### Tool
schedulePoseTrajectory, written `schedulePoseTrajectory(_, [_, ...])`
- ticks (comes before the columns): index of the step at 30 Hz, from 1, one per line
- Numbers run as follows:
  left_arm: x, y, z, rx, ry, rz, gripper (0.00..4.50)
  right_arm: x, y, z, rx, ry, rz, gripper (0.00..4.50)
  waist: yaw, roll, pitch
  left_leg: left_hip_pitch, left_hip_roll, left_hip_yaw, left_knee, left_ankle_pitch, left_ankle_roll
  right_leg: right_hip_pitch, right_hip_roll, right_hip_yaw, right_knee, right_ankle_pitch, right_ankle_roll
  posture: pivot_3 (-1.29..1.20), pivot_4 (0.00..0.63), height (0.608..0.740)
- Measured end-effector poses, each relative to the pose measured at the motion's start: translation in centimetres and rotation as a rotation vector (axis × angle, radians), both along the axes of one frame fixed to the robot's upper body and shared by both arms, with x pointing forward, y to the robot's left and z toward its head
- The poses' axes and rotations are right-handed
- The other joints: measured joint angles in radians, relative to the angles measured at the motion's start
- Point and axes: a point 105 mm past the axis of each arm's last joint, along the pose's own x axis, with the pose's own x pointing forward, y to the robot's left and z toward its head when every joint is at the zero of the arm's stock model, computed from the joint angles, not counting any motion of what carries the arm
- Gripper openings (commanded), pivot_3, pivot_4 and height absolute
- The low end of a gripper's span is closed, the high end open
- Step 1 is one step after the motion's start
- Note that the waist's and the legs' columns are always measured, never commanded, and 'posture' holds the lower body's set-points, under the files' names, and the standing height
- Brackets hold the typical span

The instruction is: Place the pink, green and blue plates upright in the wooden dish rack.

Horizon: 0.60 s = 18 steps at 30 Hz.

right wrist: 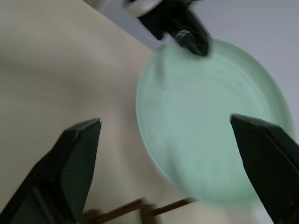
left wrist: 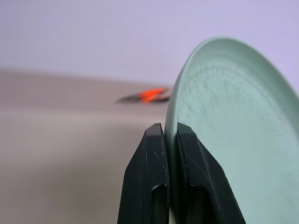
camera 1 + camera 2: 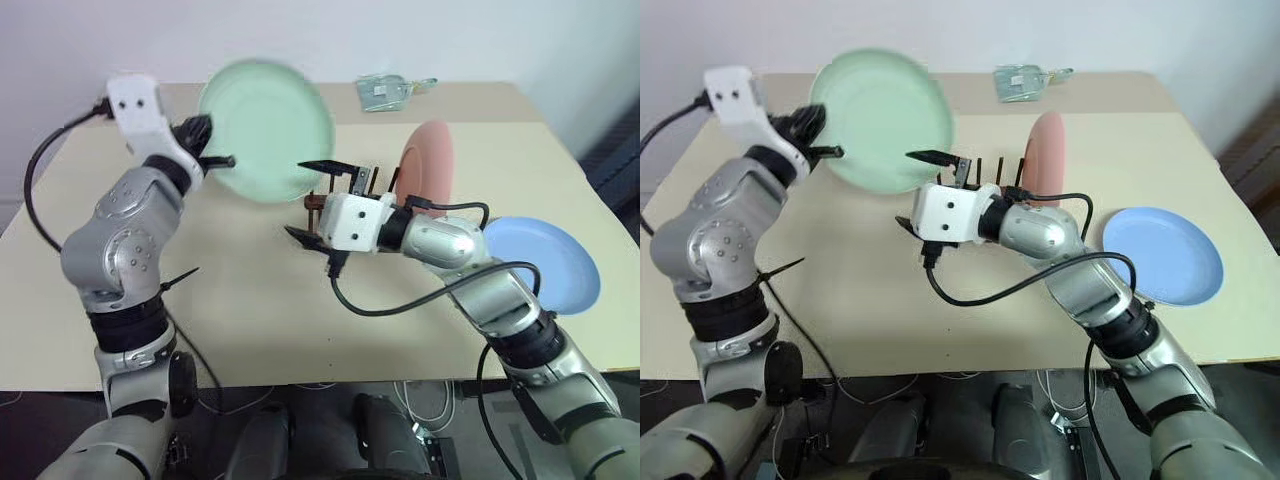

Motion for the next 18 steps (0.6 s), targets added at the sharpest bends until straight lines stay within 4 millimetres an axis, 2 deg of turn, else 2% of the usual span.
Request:
schedulePoseTrajectory(3, [-0.4, -1.6, 0.7, -0.013, 0.000, -0.063, 0.05, 1.2, 0.1, 0.1, -0.038, -0.094, -0.044, 4.50, 0.003, 0.000, 0.000, 0.000, 0.000, 0.000, 0.000, 0.000, 0.000, 0.000, 0.000, 0.000, 0.000, 0.000, 0.000, 0.00, 0.150, 0.740])
schedulePoseTrajectory(6, [-0.6, -2.4, 0.8, -0.034, 0.015, -0.104, 0.00, 2.1, -0.3, -0.6, -0.090, -0.140, -0.078, 3.73, 0.007, 0.000, 0.000, -0.001, 0.000, 0.000, 0.001, 0.000, 0.001, 0.000, 0.000, 0.000, 0.000, 0.000, 0.000, 0.00, 0.150, 0.740])
schedulePoseTrajectory(9, [-1.0, -2.6, 1.1, -0.068, 0.013, -0.132, 0.00, 2.8, -0.6, -1.3, -0.128, -0.152, -0.098, 2.11, 0.007, 0.000, 0.000, -0.001, 0.000, -0.001, 0.001, 0.000, 0.001, 0.001, 0.000, 0.000, 0.000, 0.000, 0.000, 0.00, 0.150, 0.740])
schedulePoseTrajectory(13, [-1.0, -1.9, 1.0, -0.079, 0.027, -0.107, 0.00, 2.7, -0.5, -1.0, -0.128, -0.182, -0.090, 0.13, 0.004, 0.000, 0.000, 0.000, 0.000, -0.001, 0.000, 0.000, 0.000, 0.000, 0.001, 0.000, 0.000, 0.000, 0.000, 0.00, 0.150, 0.740])
schedulePoseTrajectory(16, [-0.9, -1.6, 1.0, -0.204, 0.025, -0.118, 1.07, 2.2, -0.2, -0.8, -0.134, -0.211, -0.064, 0.00, 0.007, 0.000, 0.001, -0.001, 0.000, -0.001, 0.001, 0.001, -0.001, 0.001, 0.001, 0.000, 0.000, 0.000, 0.000, 0.00, 0.150, 0.740])
schedulePoseTrajectory(18, [-0.8, -1.4, 1.7, -0.279, -0.005, -0.118, 2.05, 2.2, -0.3, -0.9, -0.127, -0.207, -0.069, 0.00, 0.011, -0.001, 0.001, -0.001, 0.000, -0.002, 0.002, 0.001, -0.002, 0.001, 0.001, 0.000, 0.000, 0.000, 0.000, 0.00, 0.150, 0.740])
